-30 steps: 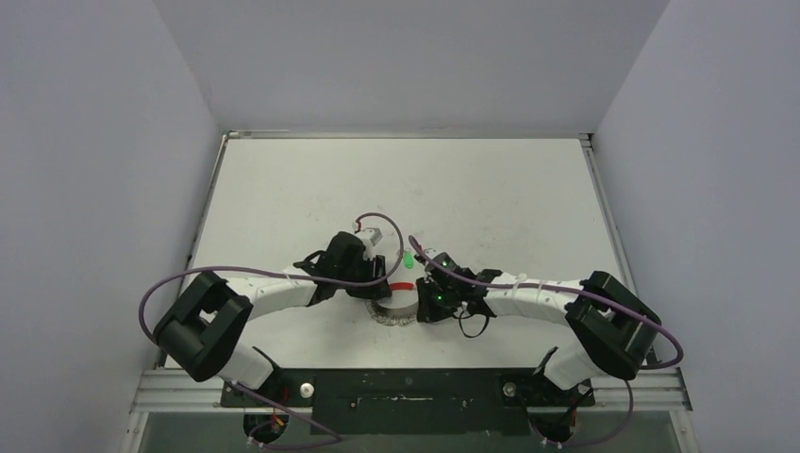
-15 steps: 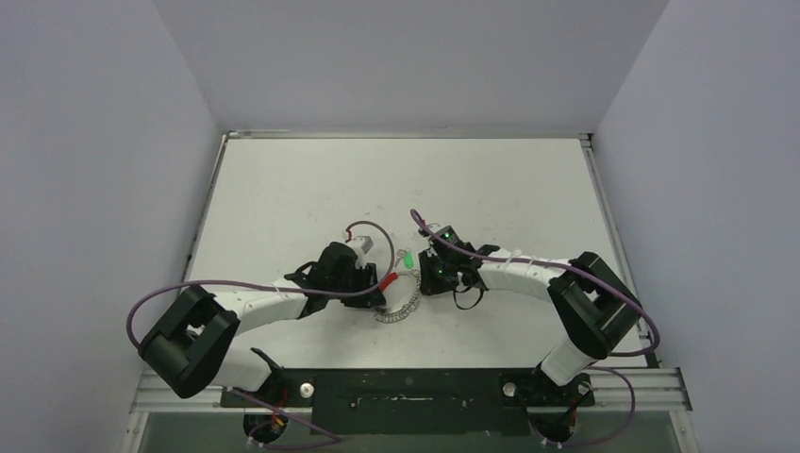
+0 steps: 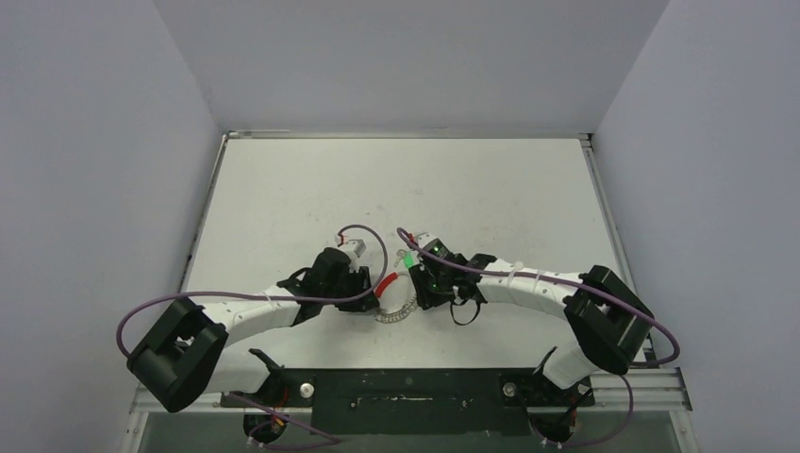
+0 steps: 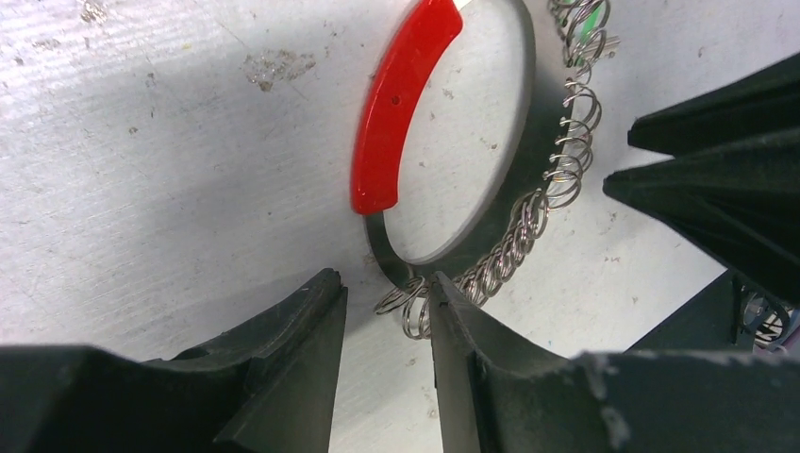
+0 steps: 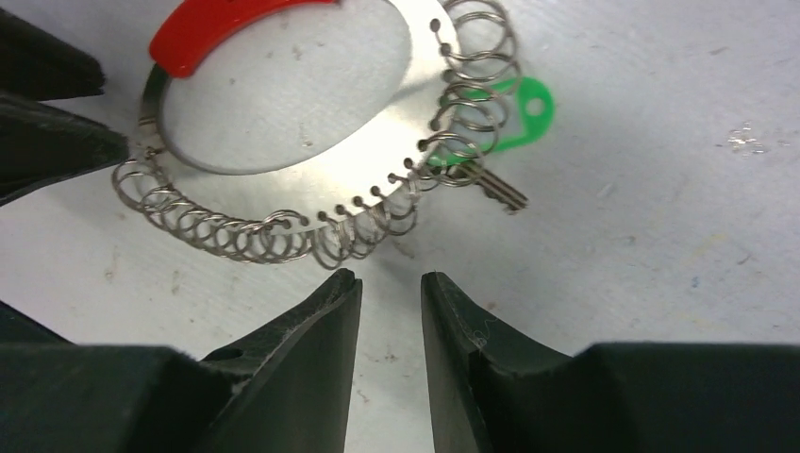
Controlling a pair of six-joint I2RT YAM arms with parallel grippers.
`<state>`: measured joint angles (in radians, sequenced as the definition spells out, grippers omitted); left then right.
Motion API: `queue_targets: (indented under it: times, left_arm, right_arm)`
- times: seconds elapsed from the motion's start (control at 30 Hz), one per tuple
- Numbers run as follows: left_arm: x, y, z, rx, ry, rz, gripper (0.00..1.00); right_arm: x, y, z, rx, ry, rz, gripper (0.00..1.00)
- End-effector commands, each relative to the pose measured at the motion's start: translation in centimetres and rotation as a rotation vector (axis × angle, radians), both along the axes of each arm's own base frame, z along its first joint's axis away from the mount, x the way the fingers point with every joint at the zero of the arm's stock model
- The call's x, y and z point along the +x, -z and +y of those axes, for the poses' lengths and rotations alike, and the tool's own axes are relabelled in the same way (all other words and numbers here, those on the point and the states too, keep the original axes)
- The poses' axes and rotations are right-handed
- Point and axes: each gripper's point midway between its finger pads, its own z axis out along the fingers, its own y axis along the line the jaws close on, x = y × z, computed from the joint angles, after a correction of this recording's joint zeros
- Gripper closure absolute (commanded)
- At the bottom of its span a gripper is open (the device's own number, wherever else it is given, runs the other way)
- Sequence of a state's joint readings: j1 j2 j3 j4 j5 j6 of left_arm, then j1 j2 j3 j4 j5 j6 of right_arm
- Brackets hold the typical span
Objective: Put the keys on the keyring
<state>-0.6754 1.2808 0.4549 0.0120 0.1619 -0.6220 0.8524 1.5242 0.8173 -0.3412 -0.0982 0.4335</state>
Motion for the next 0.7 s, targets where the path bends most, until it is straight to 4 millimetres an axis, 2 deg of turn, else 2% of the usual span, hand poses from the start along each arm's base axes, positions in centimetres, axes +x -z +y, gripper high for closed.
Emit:
queue_targets:
  times: [0.0,0.13,0.27,0.43,0.57,0.67]
  left_arm:
    - [0.4,-0.5,-1.3,-0.052,0.011,-0.015,0.65]
    - [0.4,-0.5,-1.5,-0.050,0.022,-0.015,0.74]
    - [-0.2,-0.3,-1.7,-0.048,0.039,0.000,0.81]
    - [-0.9,-0.1,-2.6,-0.054,0.067,0.008,0.86]
    - [-1.1,-0.1,-2.8,-0.044,0.073,0.000,0.85]
    - [-0.9,0.0,-2.2,-0.015,0.048,-0.007,0.75]
  right_arm:
    - [-0.2,-1.8,2.9,0.112,0.000,-0.038,0.70]
    - [-0.4,-0.2,3.8,0.136,0.012,-0.004,0.74]
    - [0.8,0.7,3.8,0.100,0.032,-0.021,0.78]
    - [2.5,0.9,3.9,0.069,0.041,-0.043,0.79]
    - [3.1,-0.1,3.2,0.022,0.025,-0.082,0.77]
    - [2.7,-1.0,2.8,-0.005,-0.004,-0.107,0.72]
